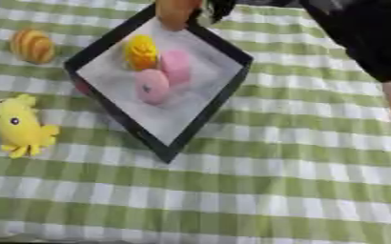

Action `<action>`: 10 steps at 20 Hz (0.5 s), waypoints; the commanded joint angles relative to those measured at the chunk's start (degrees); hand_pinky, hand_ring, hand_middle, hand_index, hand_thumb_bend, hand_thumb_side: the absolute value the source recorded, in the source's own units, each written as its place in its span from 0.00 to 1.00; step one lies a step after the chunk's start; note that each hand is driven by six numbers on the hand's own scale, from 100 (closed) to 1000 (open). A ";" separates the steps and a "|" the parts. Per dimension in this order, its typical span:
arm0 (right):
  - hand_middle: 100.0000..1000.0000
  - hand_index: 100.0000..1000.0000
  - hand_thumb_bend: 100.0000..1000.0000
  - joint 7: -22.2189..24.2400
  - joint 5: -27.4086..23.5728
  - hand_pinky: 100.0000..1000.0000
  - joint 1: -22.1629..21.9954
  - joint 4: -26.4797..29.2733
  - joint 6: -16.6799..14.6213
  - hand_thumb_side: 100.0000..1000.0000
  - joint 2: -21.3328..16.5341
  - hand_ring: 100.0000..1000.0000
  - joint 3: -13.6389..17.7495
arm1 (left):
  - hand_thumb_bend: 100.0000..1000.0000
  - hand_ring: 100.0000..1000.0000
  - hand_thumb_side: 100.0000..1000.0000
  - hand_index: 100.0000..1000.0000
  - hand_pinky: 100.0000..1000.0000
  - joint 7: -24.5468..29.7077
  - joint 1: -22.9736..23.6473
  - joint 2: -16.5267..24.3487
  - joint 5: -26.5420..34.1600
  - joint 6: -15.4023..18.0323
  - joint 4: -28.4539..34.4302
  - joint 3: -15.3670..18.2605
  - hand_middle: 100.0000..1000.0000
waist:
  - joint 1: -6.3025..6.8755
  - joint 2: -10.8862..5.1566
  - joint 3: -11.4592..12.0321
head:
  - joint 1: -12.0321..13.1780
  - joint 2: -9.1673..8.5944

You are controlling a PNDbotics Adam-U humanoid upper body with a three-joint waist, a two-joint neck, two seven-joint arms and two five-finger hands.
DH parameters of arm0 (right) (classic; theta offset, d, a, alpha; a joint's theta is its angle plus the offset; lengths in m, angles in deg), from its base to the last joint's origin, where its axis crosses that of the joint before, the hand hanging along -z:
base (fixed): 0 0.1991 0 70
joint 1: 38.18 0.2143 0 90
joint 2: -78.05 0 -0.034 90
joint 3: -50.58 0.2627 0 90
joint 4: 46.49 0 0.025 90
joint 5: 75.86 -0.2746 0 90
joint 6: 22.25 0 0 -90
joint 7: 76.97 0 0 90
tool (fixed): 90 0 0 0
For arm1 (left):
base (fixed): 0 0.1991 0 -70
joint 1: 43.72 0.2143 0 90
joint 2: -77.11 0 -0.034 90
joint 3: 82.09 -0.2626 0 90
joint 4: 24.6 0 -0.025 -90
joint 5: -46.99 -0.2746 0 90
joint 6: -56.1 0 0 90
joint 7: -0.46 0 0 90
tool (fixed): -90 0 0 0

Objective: Pick up objects on the table and place them in the box.

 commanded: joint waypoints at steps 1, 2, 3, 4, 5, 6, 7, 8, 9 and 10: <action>0.47 0.60 0.23 0.19 0.04 0.78 1.23 -0.78 0.46 0.00 1.78 0.65 -1.20 | 0.25 0.83 0.72 0.82 0.78 0.21 -0.84 1.07 0.28 0.06 0.91 -0.05 0.69 | 0.56 -2.06 0.19 | -0.24 -0.13; 0.47 0.60 0.23 0.19 0.33 0.78 1.02 -1.62 0.30 0.00 2.56 0.65 -1.71 | 0.25 0.83 0.72 0.82 0.78 0.23 -0.87 1.07 0.29 0.05 0.91 -0.09 0.69 | 0.58 -2.06 0.25 | -0.22 -0.13; 0.47 0.60 0.23 0.19 0.62 0.78 0.88 -2.41 0.08 0.00 3.21 0.65 -2.06 | 0.25 0.83 0.72 0.82 0.78 0.25 -0.89 1.07 0.30 0.04 0.91 -0.11 0.69 | 0.59 -2.06 0.28 | -0.21 -0.13; 0.47 0.60 0.23 0.19 0.77 0.78 0.52 -3.36 -0.05 0.00 4.02 0.65 -2.39 | 0.25 0.83 0.72 0.83 0.78 0.26 -0.95 1.05 0.32 0.04 0.92 -0.14 0.69 | 0.61 -2.04 0.36 | -0.27 -0.13; 0.47 0.60 0.23 0.19 1.14 0.78 0.22 -4.36 -0.23 0.00 4.78 0.65 -2.76 | 0.25 0.83 0.72 0.83 0.78 0.26 -0.98 1.02 0.33 0.04 0.93 -0.15 0.69 | 0.62 -2.04 0.43 | -0.33 -0.13; 0.47 0.60 0.23 0.19 1.77 0.78 -0.18 -5.35 -0.51 0.00 5.56 0.65 -3.12 | 0.25 0.83 0.72 0.83 0.78 0.27 -1.01 1.00 0.34 0.04 0.94 -0.17 0.69 | 0.64 -2.03 0.49 | -0.37 -0.13; 0.47 0.60 0.23 0.19 2.53 0.78 -0.60 -6.35 -0.91 0.00 6.37 0.65 -3.39 | 0.25 0.83 0.72 0.82 0.78 0.26 -1.04 0.98 0.34 0.03 0.93 -0.18 0.69 | 0.66 -2.01 0.53 | -0.41 -0.13; 0.47 0.60 0.23 0.19 3.41 0.77 -1.01 -7.30 -1.41 0.00 7.16 0.65 -3.67 | 0.26 0.83 0.72 0.82 0.78 0.22 -1.06 0.96 0.35 0.02 0.93 -0.17 0.69 | 0.67 -2.00 0.56 | -0.42 -0.13; 0.47 0.60 0.23 0.19 4.20 0.77 -1.34 -8.18 -1.98 0.00 7.82 0.65 -3.87 | 0.26 0.83 0.72 0.82 0.78 0.18 -1.07 0.95 0.36 0.02 0.92 -0.16 0.69 | 0.68 -1.99 0.56 | -0.43 -0.13; 0.47 0.60 0.23 0.19 4.79 0.77 -1.72 -9.07 -2.57 0.00 8.47 0.65 -4.14 | 0.26 0.83 0.72 0.82 0.78 0.15 -1.09 0.93 0.37 0.01 0.92 -0.16 0.69 | 0.67 -1.98 0.59 | -0.50 -0.13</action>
